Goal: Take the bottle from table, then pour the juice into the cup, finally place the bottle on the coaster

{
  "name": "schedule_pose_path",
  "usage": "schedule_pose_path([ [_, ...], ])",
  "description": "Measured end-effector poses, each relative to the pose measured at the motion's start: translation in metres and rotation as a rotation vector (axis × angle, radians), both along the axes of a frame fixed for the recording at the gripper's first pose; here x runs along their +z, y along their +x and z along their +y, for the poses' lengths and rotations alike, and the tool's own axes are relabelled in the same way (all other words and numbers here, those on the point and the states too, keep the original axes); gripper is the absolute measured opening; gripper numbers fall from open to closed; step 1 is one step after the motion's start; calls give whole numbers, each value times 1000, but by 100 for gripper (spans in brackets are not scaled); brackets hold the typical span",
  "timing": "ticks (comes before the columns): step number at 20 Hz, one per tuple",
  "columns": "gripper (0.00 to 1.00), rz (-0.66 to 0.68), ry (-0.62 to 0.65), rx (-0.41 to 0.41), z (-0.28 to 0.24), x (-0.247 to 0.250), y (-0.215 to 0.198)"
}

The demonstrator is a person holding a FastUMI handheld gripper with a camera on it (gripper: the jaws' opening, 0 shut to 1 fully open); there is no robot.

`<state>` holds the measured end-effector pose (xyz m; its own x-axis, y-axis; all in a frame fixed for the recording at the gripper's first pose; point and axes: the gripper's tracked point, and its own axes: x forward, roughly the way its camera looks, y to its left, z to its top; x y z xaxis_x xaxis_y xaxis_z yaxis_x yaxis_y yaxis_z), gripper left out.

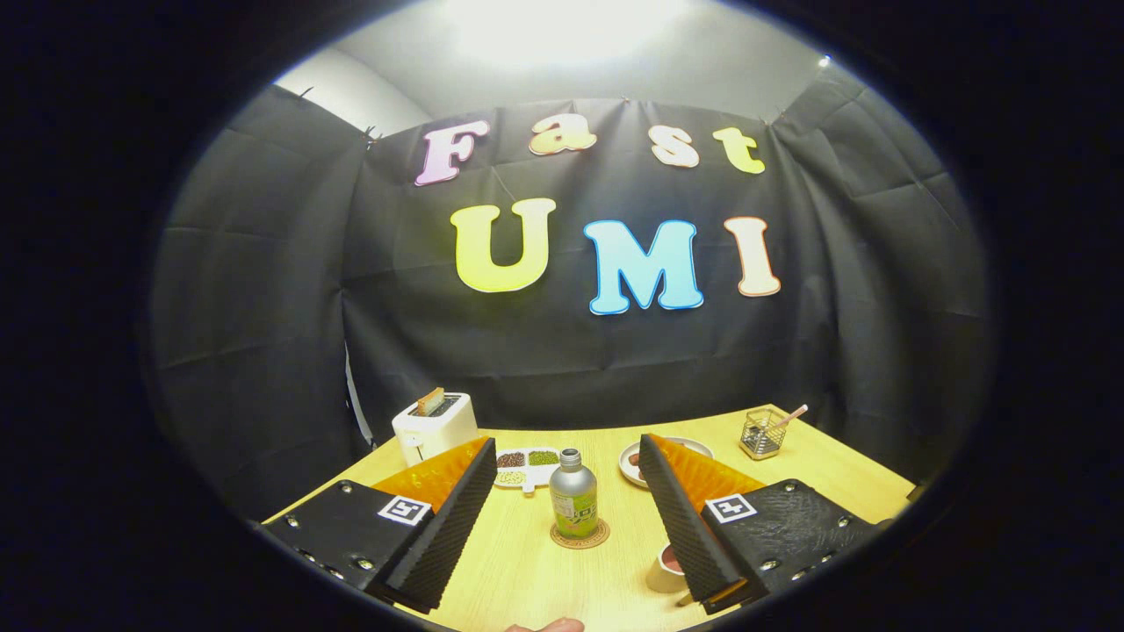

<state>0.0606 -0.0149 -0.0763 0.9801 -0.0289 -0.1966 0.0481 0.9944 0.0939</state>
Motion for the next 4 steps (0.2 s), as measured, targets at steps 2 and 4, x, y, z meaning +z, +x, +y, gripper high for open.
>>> schedule_pose_path([
  [2,98,-9,-8,-2,2,4,-4],
  [4,98,-9,0,-9,5,5,-8],
])
